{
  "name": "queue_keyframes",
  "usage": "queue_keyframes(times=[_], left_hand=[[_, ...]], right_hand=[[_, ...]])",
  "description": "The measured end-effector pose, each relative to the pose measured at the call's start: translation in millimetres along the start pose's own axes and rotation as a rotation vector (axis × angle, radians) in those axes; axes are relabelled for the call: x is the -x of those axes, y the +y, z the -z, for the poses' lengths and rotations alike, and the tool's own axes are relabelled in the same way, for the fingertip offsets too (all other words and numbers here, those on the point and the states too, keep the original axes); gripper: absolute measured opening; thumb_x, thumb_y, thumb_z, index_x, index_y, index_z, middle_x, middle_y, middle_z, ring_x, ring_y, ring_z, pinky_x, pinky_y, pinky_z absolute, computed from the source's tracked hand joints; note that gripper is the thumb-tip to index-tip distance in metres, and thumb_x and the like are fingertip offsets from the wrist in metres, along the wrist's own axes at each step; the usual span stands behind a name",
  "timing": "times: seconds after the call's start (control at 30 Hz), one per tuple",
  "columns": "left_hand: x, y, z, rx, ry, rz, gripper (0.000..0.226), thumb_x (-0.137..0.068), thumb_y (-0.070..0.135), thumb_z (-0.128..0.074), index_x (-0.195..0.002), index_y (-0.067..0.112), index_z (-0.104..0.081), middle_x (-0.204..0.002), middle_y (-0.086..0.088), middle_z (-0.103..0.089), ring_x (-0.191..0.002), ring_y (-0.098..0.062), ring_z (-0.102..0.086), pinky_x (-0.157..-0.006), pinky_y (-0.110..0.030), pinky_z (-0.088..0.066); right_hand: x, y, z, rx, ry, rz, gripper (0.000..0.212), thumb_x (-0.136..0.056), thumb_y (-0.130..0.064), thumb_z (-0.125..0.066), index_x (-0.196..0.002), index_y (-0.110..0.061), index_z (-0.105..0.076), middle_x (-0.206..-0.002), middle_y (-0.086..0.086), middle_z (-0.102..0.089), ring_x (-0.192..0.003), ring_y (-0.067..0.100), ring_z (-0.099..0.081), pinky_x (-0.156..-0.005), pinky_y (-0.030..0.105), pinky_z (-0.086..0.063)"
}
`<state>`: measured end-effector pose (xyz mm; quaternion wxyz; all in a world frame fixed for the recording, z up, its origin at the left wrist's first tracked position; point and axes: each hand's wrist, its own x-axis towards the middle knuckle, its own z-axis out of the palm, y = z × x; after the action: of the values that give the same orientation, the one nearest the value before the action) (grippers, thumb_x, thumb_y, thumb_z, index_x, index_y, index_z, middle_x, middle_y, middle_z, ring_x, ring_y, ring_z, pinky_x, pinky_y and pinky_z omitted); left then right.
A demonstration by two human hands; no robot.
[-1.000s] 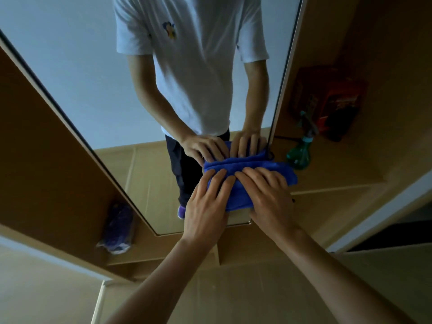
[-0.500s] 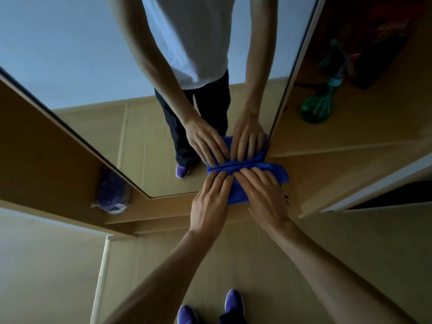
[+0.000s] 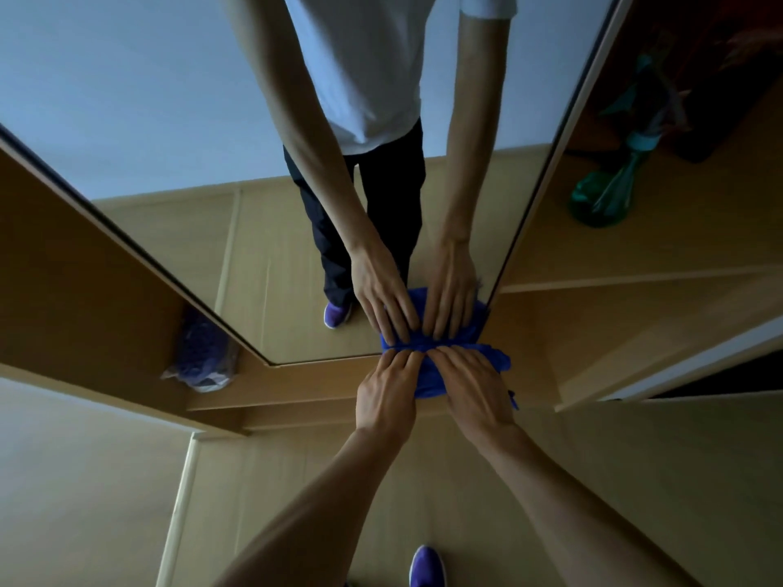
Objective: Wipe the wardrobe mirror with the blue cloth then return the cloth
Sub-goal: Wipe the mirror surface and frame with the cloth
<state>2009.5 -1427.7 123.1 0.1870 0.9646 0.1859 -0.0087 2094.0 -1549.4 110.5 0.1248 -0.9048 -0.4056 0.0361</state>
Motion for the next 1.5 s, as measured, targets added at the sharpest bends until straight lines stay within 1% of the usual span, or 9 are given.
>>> queue_keyframes(times=[0.13, 0.23, 0.33, 0.47, 0.67, 0.87, 1.03, 1.2, 1.5], left_hand=[[-3.4, 1.2, 1.2, 0.007, -0.058, 0.028, 0.04, -0.096, 0.012, -0.056, -0.134, 0.023, -0.05, -0.139, 0.004, -0.056, -0.133, -0.017, -0.047, -0.092, -0.034, -0.053], [0.7, 3.6, 3.4, 0.017, -0.071, 0.039, 0.046, -0.095, 0.011, -0.057, -0.138, 0.024, -0.047, -0.144, 0.005, -0.052, -0.138, -0.017, -0.043, -0.094, -0.034, -0.052], [15.0, 8.9, 11.3, 0.028, -0.082, 0.047, 0.049, -0.093, 0.011, -0.058, -0.138, 0.025, -0.047, -0.14, 0.007, -0.053, -0.134, -0.017, -0.044, -0.09, -0.034, -0.052], [39.6, 18.4, 38.2, 0.073, 0.015, -0.016, 0.053, -0.088, 0.01, -0.06, -0.137, 0.027, -0.049, -0.134, 0.011, -0.054, -0.127, -0.015, -0.045, -0.084, -0.031, -0.054], [48.6, 36.1, 111.4, 0.093, 0.229, -0.183, 0.048, -0.086, 0.016, -0.062, -0.132, 0.027, -0.054, -0.125, 0.009, -0.059, -0.12, -0.015, -0.051, -0.079, -0.035, -0.058], [50.6, 52.8, 197.8, 0.132, 0.389, -0.367, 0.061, -0.083, 0.011, -0.069, -0.139, 0.027, -0.052, -0.133, 0.01, -0.058, -0.129, -0.014, -0.047, -0.102, -0.032, -0.048], [65.9, 65.1, 266.2, 0.126, 0.516, -0.47, 0.069, -0.078, 0.005, -0.069, -0.141, 0.026, -0.051, -0.137, 0.011, -0.055, -0.13, -0.015, -0.047, -0.101, -0.031, -0.048], [79.7, 74.1, 333.2, 0.079, 0.64, -0.549, 0.07, -0.082, 0.009, -0.072, -0.146, 0.022, -0.048, -0.144, 0.007, -0.05, -0.131, -0.017, -0.048, -0.102, -0.033, -0.048], [94.3, 83.6, 436.9, -0.026, 0.882, -0.632, 0.075, -0.079, 0.012, -0.073, -0.148, 0.021, -0.046, -0.152, 0.0, -0.044, -0.137, -0.022, -0.046, -0.092, -0.036, -0.054]], right_hand=[[-3.2, 1.1, -0.4, 0.011, -0.04, -0.015, 0.048, -0.067, -0.007, -0.084, -0.111, -0.018, -0.069, -0.104, -0.001, -0.073, -0.099, 0.022, -0.07, -0.092, 0.038, -0.057], [-0.9, -0.2, 6.8, -0.017, -0.103, 0.0, 0.049, -0.084, -0.012, -0.071, -0.131, -0.02, -0.06, -0.126, -0.001, -0.066, -0.12, 0.021, -0.061, -0.107, 0.037, -0.044], [12.5, -2.9, 19.2, -0.042, -0.134, 0.013, 0.055, -0.085, -0.02, -0.069, -0.137, -0.022, -0.054, -0.131, -0.003, -0.063, -0.123, 0.021, -0.058, -0.107, 0.036, -0.042], [34.5, -16.8, 48.8, -0.054, -0.05, 0.006, 0.054, -0.079, -0.013, -0.067, -0.13, -0.027, -0.057, -0.124, -0.01, -0.064, -0.116, 0.014, -0.06, -0.1, 0.031, -0.046], [32.1, -43.0, 115.4, -0.041, 0.131, 0.039, 0.053, -0.082, -0.028, -0.073, -0.131, -0.024, -0.054, -0.122, -0.008, -0.065, -0.111, 0.015, -0.061, -0.093, 0.029, -0.051], [18.0, -63.5, 192.9, -0.033, 0.306, 0.124, 0.058, -0.082, -0.038, -0.074, -0.134, -0.021, -0.053, -0.12, -0.004, -0.064, -0.11, 0.015, -0.061, -0.096, 0.032, -0.051], [17.4, -90.6, 255.9, -0.052, 0.391, 0.197, 0.057, -0.085, -0.039, -0.072, -0.135, -0.023, -0.049, -0.116, -0.007, -0.064, -0.104, 0.012, -0.061, -0.093, 0.029, -0.052], [16.0, -123.0, 328.7, -0.012, 0.553, 0.276, 0.044, -0.081, -0.029, -0.073, -0.121, -0.025, -0.054, -0.101, -0.009, -0.063, -0.088, 0.012, -0.059, -0.076, 0.022, -0.046], [8.8, -174.2, 425.7, 0.101, 0.82, 0.34, 0.054, -0.078, -0.027, -0.075, -0.128, -0.016, -0.057, -0.105, -0.002, -0.066, -0.09, 0.02, -0.062, -0.076, 0.032, -0.052]])
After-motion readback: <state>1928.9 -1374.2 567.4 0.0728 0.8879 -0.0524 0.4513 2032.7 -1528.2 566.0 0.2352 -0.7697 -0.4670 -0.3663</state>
